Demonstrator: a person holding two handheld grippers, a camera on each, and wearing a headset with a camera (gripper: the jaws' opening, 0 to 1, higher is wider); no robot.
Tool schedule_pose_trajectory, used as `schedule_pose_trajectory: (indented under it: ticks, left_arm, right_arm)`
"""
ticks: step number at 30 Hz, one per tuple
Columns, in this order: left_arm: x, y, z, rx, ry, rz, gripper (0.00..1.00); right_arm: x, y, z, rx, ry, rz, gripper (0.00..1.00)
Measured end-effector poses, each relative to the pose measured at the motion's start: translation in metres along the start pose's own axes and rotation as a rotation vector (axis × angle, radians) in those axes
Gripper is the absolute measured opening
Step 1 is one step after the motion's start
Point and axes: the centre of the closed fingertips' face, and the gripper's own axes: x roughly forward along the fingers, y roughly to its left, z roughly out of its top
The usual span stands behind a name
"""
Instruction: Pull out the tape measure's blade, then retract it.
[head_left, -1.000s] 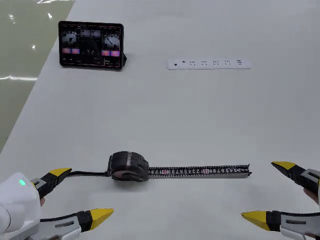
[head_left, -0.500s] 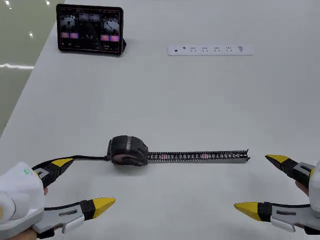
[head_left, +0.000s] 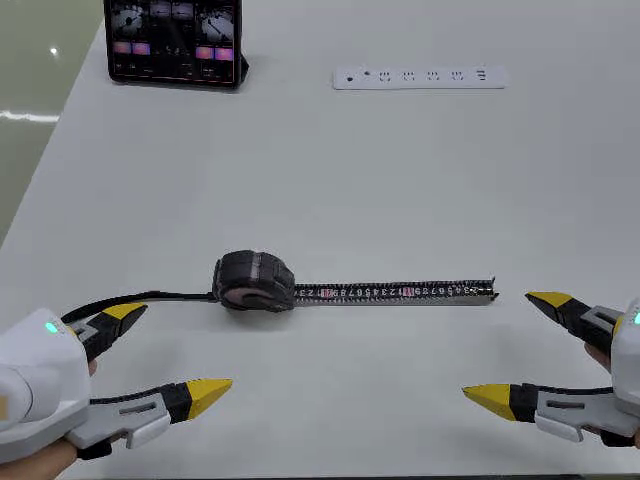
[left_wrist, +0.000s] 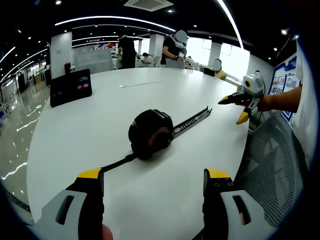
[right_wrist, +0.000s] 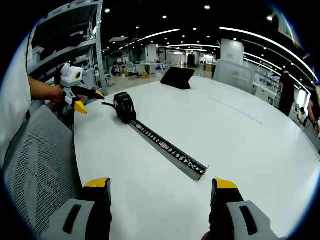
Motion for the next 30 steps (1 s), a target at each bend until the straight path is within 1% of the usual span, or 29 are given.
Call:
schedule_pose_trajectory:
  ticks: [9, 18, 25, 30]
  left_arm:
    - [-0.0001, 0.0007, 0.0011, 0.001, -0.002, -0.001, 0.79]
    - [-0.0014, 0.0015, -0.0018, -0.001, 0.006, -0.001, 0.79]
    - [-0.0016, 0.0029, -0.0003, -0.005, 0.001, 0.002, 0.79]
    - [-0.0014, 0.002, -0.0019, -0.001, 0.006, -0.004, 0.79]
  right_arm:
    - [-0.0005, 0.0003, 0.0006, 0.001, -0.002, 0.002, 0.81]
    - [0.0001, 0.0013, 0.001, 0.001, -0.001, 0.003, 0.82]
    - [-0.0001, 0.0017, 0.0013, 0.0, -0.001, 0.004, 0.82]
    - [-0.0006, 0.0021, 0.0001, 0.004, 0.0, 0.004, 0.82]
